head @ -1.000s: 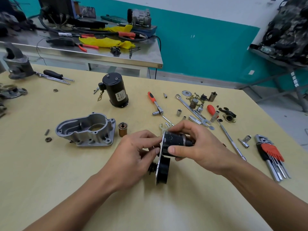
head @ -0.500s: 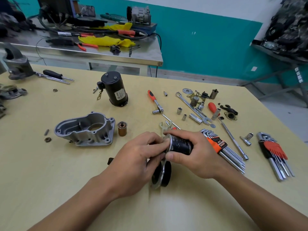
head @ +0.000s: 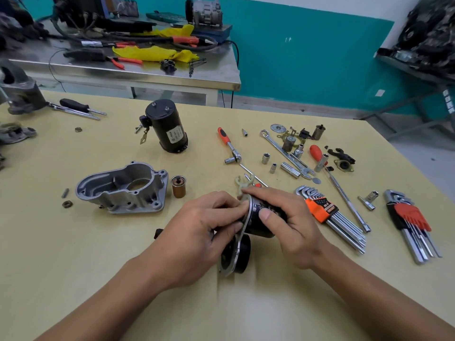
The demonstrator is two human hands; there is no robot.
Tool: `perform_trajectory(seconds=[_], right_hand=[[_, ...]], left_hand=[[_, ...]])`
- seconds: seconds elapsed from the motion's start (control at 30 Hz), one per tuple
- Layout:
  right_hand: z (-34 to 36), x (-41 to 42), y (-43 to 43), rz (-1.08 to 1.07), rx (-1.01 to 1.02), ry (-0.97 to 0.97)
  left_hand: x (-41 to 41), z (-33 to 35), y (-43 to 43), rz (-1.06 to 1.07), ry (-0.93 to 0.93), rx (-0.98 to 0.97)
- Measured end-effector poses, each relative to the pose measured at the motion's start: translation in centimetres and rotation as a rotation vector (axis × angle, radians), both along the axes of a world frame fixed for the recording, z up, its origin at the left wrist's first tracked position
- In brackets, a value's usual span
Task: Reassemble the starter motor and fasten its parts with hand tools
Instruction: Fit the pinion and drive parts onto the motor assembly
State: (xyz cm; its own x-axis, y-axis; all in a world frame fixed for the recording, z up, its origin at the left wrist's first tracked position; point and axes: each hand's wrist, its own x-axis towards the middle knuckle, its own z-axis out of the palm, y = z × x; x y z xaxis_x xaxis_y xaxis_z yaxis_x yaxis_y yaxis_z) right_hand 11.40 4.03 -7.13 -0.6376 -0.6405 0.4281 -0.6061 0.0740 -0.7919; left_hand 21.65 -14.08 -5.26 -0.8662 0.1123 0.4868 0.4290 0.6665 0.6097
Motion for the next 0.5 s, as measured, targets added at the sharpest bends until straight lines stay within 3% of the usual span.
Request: perform_trajectory(seconds=[0.17, 0.5], right_hand=[[0.8, -0.8, 0.6, 0.128, 0.053, -0.248], [0.9, -1.4, 0.7, 0.204, 0.003, -0.412]], left_hand=[[0.0, 0.3, 0.0, 0.012, -0.013, -0.021], [0.0, 0.3, -0.4, -0.019, -0.049, 0.057]])
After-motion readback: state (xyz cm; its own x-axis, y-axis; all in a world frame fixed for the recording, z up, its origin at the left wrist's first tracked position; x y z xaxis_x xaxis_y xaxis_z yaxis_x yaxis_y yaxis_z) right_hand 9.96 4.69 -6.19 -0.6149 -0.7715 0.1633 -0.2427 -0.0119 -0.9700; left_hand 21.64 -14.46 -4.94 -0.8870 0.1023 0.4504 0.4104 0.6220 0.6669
